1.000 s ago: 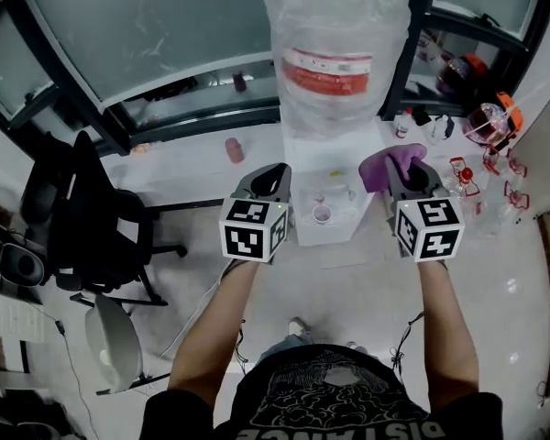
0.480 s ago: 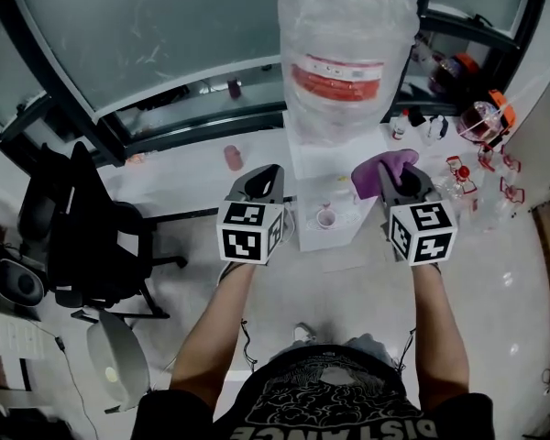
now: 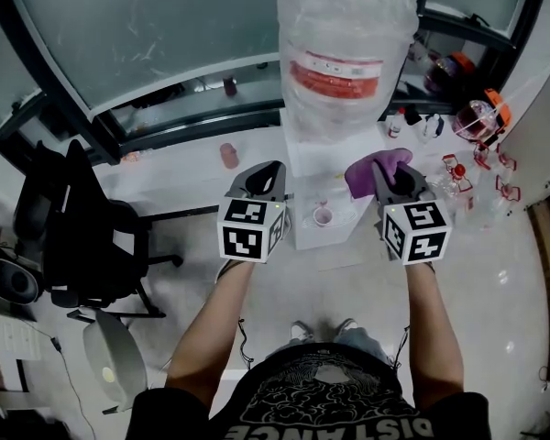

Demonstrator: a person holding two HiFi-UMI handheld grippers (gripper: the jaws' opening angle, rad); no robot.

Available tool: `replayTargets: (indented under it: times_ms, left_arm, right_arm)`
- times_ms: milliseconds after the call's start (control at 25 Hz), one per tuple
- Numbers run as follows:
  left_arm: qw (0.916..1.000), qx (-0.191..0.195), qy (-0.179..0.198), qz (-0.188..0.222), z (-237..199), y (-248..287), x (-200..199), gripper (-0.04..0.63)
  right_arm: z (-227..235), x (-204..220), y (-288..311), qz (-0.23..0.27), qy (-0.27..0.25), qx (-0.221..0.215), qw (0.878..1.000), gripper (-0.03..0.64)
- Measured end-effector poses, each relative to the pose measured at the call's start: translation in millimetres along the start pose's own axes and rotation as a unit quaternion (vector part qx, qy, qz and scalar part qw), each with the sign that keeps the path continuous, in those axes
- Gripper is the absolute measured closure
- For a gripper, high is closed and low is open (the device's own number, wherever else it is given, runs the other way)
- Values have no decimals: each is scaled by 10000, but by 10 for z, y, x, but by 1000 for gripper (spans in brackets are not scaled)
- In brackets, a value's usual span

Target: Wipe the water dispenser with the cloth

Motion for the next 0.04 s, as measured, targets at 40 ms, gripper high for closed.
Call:
replayTargets:
  times_ms: [40]
  left_arm:
    - [10000, -4, -14, -4, 0, -2, 7, 568]
  right_arm:
    - [-3, 6, -2, -4, 16, 2, 10000, 574]
Point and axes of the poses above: the fingertips, and each gripper's own axes: y forward along the fingers, z to its right, x out of its underside, the point moved 5 cm from there along -y, backward along the fingers, and after that the axes turned 1 degree about -z, right-handed, at the moved point
